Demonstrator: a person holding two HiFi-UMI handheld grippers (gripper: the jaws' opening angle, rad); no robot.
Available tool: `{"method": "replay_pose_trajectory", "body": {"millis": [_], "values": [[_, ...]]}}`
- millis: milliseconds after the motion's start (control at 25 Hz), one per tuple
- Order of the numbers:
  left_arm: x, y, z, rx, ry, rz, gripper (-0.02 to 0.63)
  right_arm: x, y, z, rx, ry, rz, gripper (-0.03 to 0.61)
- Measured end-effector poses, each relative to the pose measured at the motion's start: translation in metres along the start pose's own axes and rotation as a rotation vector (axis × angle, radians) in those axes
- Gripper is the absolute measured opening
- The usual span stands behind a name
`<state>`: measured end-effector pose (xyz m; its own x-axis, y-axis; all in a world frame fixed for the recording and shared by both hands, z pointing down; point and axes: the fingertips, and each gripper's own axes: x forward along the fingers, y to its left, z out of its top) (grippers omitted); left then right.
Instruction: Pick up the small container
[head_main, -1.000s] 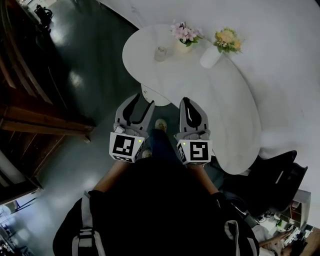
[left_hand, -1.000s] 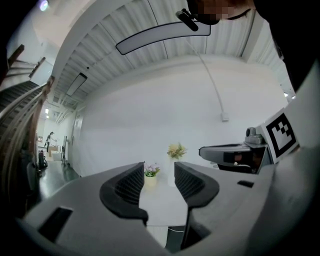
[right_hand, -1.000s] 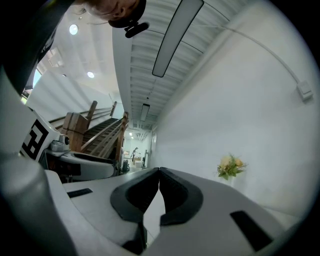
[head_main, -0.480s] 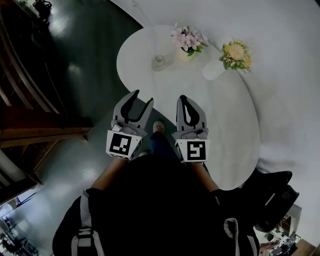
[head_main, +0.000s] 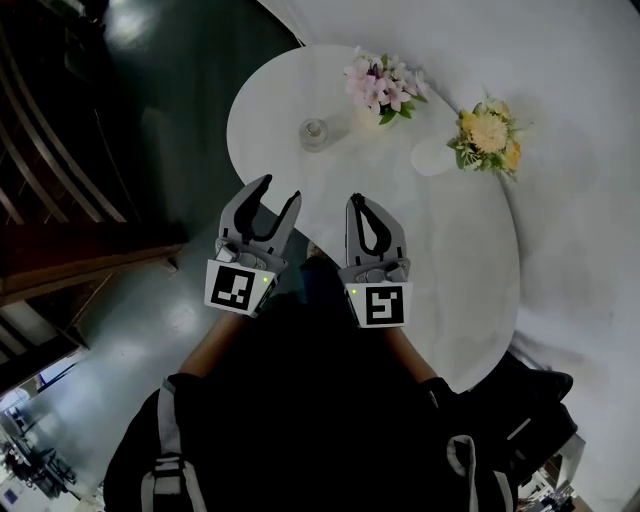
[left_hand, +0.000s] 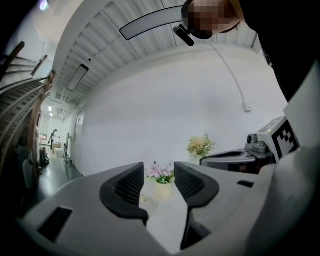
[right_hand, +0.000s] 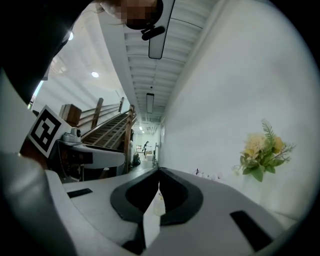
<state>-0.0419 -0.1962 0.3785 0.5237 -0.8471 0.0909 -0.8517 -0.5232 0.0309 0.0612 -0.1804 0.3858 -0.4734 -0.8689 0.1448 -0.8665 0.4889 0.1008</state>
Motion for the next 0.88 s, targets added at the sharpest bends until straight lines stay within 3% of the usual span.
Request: {"method": "replay_pose_trajectory", "body": {"millis": [240, 480, 880], "values": [[0.017, 0.003, -0.003, 0.009, -0.007, 0.004, 0.192, 0.014, -0.017, -0.006, 0.022, 0.001, 0.012, 0.021], [0.031, 0.008, -0.027, 0.042, 0.096, -0.022, 0.192, 0.031, -0.021, -0.012, 0.027, 0.005, 0.002, 0.021], [0.059, 0.024, -0.064, -0.007, 0.131, -0.091, 0.193, 0.060, -0.014, -0.037, 0.021, 0.020, -0.020, 0.021]]}}
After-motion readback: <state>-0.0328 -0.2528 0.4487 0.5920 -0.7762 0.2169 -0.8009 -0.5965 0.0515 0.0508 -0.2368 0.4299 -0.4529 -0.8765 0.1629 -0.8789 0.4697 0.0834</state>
